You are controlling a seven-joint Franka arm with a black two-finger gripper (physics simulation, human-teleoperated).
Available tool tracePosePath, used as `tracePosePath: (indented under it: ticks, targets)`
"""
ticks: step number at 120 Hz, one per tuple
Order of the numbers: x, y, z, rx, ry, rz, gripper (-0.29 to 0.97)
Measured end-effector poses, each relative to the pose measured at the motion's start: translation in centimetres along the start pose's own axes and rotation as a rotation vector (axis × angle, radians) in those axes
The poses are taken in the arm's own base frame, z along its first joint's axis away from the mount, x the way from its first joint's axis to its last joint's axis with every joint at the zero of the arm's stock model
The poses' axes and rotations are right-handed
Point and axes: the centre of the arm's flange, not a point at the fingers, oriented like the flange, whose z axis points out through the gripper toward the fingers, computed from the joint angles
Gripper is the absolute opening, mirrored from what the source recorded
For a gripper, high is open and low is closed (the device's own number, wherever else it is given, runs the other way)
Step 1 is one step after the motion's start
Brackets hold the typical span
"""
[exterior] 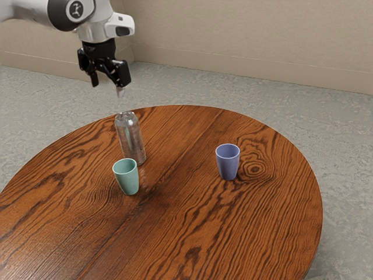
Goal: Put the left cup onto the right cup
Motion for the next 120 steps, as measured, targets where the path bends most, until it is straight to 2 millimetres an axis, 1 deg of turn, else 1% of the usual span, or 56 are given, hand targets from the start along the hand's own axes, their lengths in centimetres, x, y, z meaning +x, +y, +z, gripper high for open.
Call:
tracePosePath:
  ticks: [8, 24, 30, 35, 42, 47, 64, 71, 84, 96, 110, 120]
  targets:
    - [-0.4, -1.0, 0.0, 0.001, -0.006, -0.016, 0.68]
    - [-0.8, -2.4, 1.5, 0.0, -0.038, -0.041, 0.68]
    - [-0.7, -2.7, 2.3, -0.001, -0.046, -0.047, 0.68]
    - [-0.6, -2.7, 3.6, -0.003, -0.06, -0.05, 0.68]
    - [-0.2, -2.4, 5.8, -0.006, -0.078, -0.047, 0.68]
    - [0.2, -1.9, 6.9, -0.008, -0.08, -0.041, 0.68]
    - [1.2, 1.2, 8.7, -0.012, -0.068, -0.018, 0.68]
    - [1.5, 1.9, 9.6, -0.014, -0.068, -0.02, 0.68]
    - [1.5, 1.9, 12.1, -0.017, -0.078, -0.046, 0.68]
    - [1.8, 1.7, 13.5, -0.019, -0.071, -0.075, 0.68]
    - [2.2, 2.2, 15.4, -0.024, -0.07, -0.097, 0.68]
    - [2.0, 2.5, 16.9, -0.027, -0.075, -0.112, 0.68]
